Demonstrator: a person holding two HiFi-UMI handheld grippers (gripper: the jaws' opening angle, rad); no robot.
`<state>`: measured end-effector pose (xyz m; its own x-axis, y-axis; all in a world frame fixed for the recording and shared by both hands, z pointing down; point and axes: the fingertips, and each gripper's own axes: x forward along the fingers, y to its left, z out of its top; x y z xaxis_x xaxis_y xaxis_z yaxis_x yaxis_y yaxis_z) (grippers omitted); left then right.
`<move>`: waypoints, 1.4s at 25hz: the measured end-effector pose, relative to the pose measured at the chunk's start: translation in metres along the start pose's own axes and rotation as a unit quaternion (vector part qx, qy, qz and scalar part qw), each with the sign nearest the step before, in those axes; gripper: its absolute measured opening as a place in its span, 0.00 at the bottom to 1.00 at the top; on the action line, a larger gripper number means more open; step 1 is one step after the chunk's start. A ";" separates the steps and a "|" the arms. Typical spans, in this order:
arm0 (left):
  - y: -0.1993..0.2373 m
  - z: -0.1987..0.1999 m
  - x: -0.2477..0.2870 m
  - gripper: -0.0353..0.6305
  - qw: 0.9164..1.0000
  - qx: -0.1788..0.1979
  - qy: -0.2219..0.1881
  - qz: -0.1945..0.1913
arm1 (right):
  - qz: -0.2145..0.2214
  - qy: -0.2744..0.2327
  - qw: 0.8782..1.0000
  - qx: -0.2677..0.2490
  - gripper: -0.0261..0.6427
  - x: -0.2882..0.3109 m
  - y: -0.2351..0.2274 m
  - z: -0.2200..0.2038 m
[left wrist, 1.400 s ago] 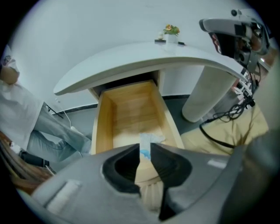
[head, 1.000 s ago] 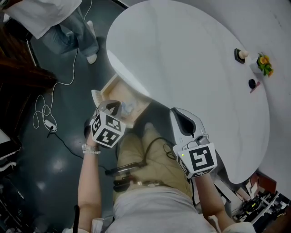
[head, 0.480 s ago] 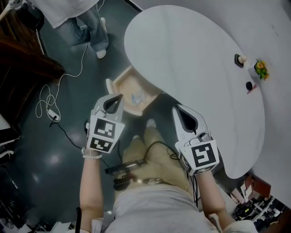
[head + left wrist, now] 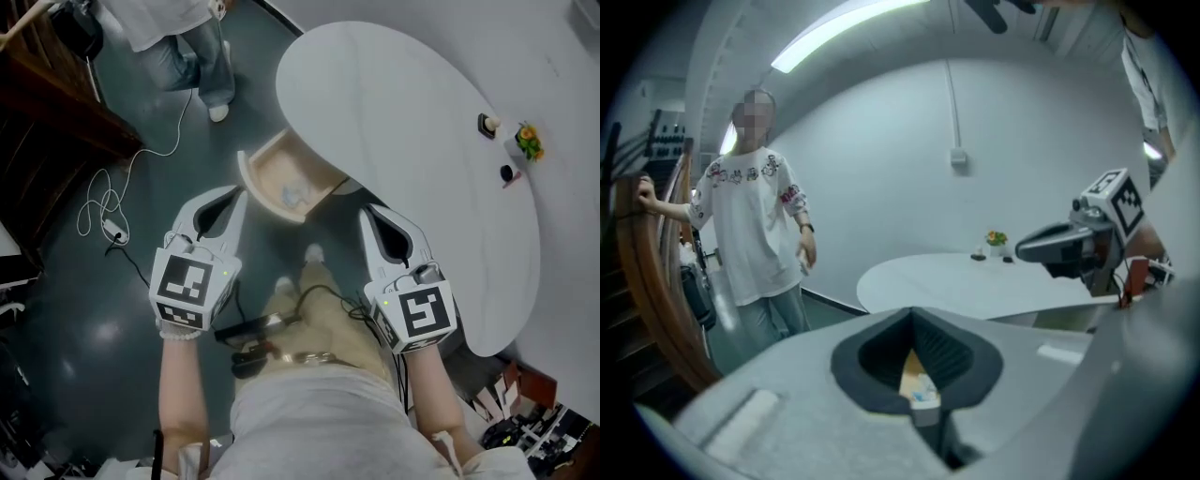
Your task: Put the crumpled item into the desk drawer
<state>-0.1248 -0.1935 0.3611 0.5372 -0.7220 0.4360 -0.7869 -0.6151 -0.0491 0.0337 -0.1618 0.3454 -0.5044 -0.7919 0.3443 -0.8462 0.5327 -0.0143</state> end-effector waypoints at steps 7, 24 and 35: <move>0.000 0.022 -0.055 0.05 0.999 -0.006 -0.045 0.027 | 0.000 -0.029 0.999 -0.021 0.05 -0.016 0.021 0.028; -0.010 0.030 -0.114 0.05 0.996 -0.001 -0.079 0.047 | 0.011 -0.054 0.997 -0.051 0.05 -0.031 0.048 0.045; -0.025 0.023 -0.117 0.05 0.997 -0.019 -0.058 0.037 | 0.013 -0.050 0.997 -0.055 0.05 -0.032 0.049 0.042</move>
<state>-0.1609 -0.1007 0.2904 0.5079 -0.7978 0.3249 -0.8348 -0.5489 -0.0426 0.0015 -0.1230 0.2946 -0.5449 -0.8005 0.2495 -0.8115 0.5784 0.0834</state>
